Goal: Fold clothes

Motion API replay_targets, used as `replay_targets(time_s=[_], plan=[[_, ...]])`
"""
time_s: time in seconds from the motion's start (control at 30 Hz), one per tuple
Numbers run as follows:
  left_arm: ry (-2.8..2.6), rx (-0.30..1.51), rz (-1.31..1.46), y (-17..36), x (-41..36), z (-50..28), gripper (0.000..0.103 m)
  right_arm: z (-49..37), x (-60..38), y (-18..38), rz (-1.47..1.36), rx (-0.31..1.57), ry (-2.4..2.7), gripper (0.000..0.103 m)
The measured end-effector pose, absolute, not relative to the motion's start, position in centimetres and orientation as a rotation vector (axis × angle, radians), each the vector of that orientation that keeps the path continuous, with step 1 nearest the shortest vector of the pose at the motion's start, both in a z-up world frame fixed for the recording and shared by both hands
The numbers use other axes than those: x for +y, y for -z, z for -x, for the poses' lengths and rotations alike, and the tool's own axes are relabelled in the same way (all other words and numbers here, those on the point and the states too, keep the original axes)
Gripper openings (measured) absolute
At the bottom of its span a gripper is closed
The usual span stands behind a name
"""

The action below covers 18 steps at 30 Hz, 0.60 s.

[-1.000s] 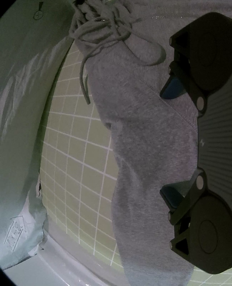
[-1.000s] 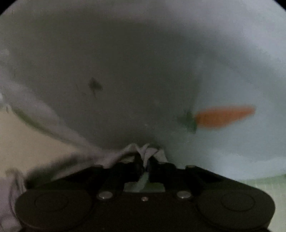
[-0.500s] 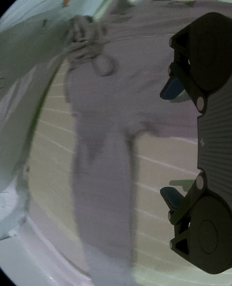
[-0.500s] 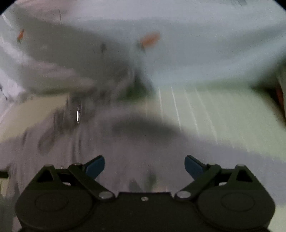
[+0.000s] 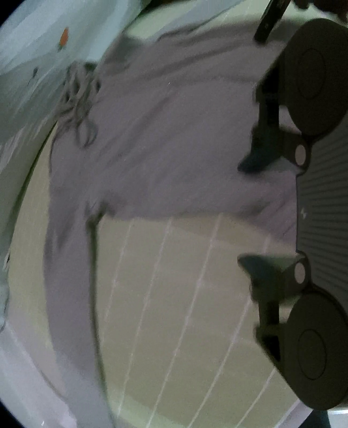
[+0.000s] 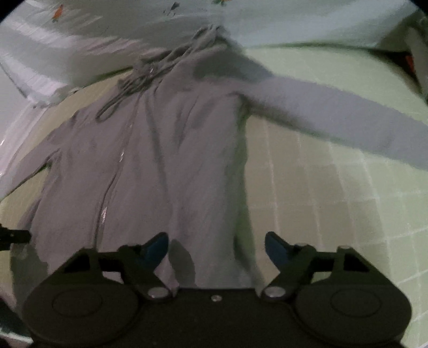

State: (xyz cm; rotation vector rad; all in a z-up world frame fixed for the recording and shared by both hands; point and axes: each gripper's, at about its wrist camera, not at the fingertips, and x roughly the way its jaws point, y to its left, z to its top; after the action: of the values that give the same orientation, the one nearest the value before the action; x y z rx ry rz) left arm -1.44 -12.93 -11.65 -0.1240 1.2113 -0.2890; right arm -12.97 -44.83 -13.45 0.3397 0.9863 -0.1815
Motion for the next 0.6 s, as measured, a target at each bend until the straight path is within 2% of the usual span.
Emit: replay_targets(time_s=[0.07,0.1,0.13,0.23,0.27,0.33,0.37,0.4,0.43,0.47,0.5,0.53,0.6], plan=[[0.327,1.211,0.135,11.5,-13.3,2.2,0.013,13.6,-44.6,13.3,-0.325,0.982,0.166,0.049],[0.339,1.205,0.151,11.3,-13.4,2.5,0.012,13.8,-44.5,13.2,-0.326,0.983,0.159,0.014],[0.344,1.193,0.16,10.9,-13.4,2.7,0.01,14.1,-44.6,12.9,-0.346,0.977,0.149,0.009],[0.35,1.154,0.219,9.6,-12.5,3.5,0.011,15.3,-44.8,10.5,-0.391,0.885,0.131,0.009],[0.339,1.156,0.242,9.5,-12.0,3.7,0.014,15.6,-44.6,9.8,-0.377,0.869,0.133,0.009],[0.281,1.178,0.218,10.0,-11.5,3.8,0.022,15.5,-44.0,9.7,-0.319,0.899,0.16,0.015],[0.253,1.183,0.182,10.2,-11.4,3.9,0.037,15.1,-43.6,10.3,-0.277,0.942,0.185,0.019],[0.228,1.187,0.158,10.2,-11.2,3.9,0.048,14.8,-43.2,10.9,-0.234,0.985,0.211,0.028],[0.213,1.18,0.154,10.0,-10.9,3.8,0.069,14.5,-42.8,11.2,-0.201,1.012,0.229,0.037],[0.198,1.163,0.156,9.6,-10.4,3.8,0.083,14.6,-42.5,11.3,-0.187,1.013,0.231,0.044],[0.179,1.136,0.163,9.1,-9.8,3.8,0.086,14.6,-42.1,11.1,-0.181,0.999,0.229,0.063],[0.158,1.111,0.17,8.6,-9.1,3.8,0.087,14.5,-41.7,10.9,-0.174,0.981,0.232,0.086],[0.107,1.091,0.176,8.1,-7.5,3.1,0.091,14.2,-40.7,10.7,-0.133,0.949,0.246,0.099]])
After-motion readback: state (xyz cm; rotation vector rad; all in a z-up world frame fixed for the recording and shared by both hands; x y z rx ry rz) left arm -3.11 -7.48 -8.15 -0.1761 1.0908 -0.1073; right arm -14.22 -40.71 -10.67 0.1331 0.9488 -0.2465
